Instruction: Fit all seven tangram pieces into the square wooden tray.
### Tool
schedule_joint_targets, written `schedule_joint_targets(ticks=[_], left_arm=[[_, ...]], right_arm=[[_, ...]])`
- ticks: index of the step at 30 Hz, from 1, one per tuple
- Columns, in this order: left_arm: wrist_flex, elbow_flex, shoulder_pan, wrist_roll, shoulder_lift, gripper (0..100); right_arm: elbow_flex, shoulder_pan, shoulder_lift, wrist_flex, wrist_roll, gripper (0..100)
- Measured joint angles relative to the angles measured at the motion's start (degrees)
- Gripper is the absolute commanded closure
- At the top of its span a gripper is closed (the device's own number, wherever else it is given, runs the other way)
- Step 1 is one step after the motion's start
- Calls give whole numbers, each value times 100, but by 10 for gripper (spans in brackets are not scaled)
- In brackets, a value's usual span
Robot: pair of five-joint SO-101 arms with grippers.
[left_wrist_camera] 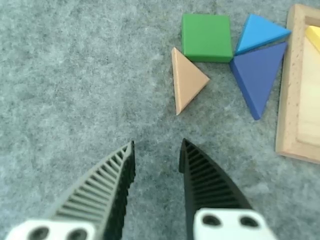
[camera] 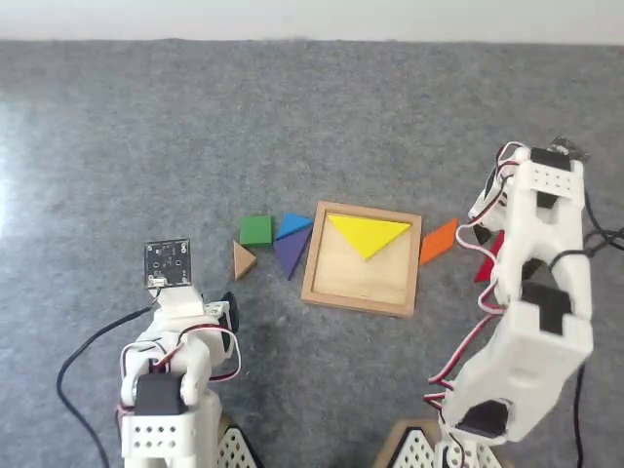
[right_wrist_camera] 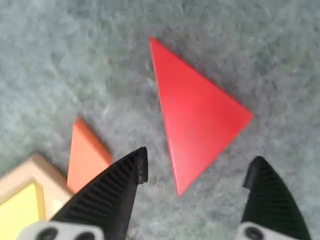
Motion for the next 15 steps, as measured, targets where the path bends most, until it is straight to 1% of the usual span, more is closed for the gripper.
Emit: schedule_joint_targets(ticks=[6, 10, 15], left_arm=[[0, 0, 0, 0, 0, 857], [0, 0, 0, 0, 0, 857], [0, 0, 0, 0, 0, 857]], right_arm=[[-615, 273, 677, 18, 35, 692], [-703, 246, 818, 18, 440, 692], [-703, 264, 888, 18, 642, 692]])
